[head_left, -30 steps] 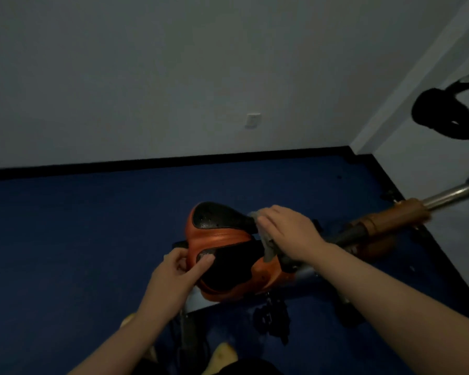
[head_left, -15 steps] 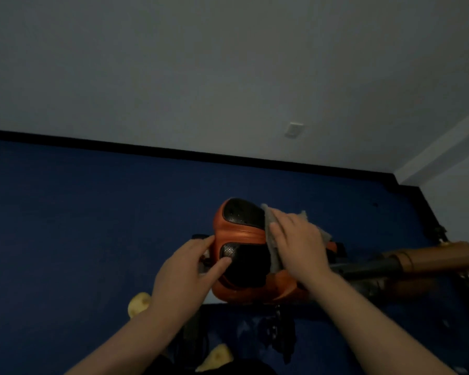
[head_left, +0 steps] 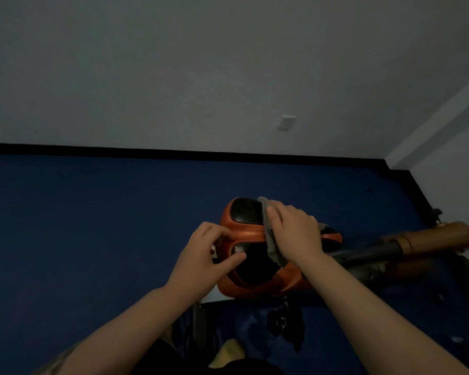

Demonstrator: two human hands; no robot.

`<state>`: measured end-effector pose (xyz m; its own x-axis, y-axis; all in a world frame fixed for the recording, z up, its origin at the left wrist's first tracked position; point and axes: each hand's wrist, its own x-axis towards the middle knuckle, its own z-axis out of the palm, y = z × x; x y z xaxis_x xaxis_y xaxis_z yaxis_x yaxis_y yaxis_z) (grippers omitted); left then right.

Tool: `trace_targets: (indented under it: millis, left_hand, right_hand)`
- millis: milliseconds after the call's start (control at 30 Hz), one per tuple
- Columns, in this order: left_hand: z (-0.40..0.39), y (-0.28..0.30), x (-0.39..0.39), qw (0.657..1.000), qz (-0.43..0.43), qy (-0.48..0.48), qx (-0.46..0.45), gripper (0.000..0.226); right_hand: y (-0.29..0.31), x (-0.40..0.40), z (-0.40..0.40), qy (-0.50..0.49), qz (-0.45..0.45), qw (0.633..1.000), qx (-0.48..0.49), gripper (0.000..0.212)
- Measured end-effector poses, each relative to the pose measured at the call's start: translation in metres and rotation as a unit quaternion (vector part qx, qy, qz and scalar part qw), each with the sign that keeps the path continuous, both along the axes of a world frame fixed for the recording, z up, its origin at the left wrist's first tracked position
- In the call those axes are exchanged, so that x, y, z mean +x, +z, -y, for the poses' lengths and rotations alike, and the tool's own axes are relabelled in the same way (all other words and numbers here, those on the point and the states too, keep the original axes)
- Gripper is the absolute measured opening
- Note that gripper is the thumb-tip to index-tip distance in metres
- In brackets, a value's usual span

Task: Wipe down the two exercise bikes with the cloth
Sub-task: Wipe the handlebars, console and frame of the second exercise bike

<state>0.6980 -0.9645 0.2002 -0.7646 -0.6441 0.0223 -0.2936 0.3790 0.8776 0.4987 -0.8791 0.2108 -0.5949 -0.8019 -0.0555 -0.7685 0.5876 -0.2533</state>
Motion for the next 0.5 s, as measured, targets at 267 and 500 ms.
trace_targets:
  millis: [267, 500]
  left_hand:
    - [0.01, -0.021, 0.003, 0.991, 0.005, -0.045, 0.125, 0.048]
    - [0.024, -0.017, -0.001, 0.988, 0.091, -0.103, 0.075, 0.056]
  right_hand:
    - [0.008, -0.001, 0.021, 0.016, 0.093, 0.995, 0.022, 0.045]
    - [0.011, 0.003, 0.021, 0.053, 0.123, 0.991, 0.003, 0.04]
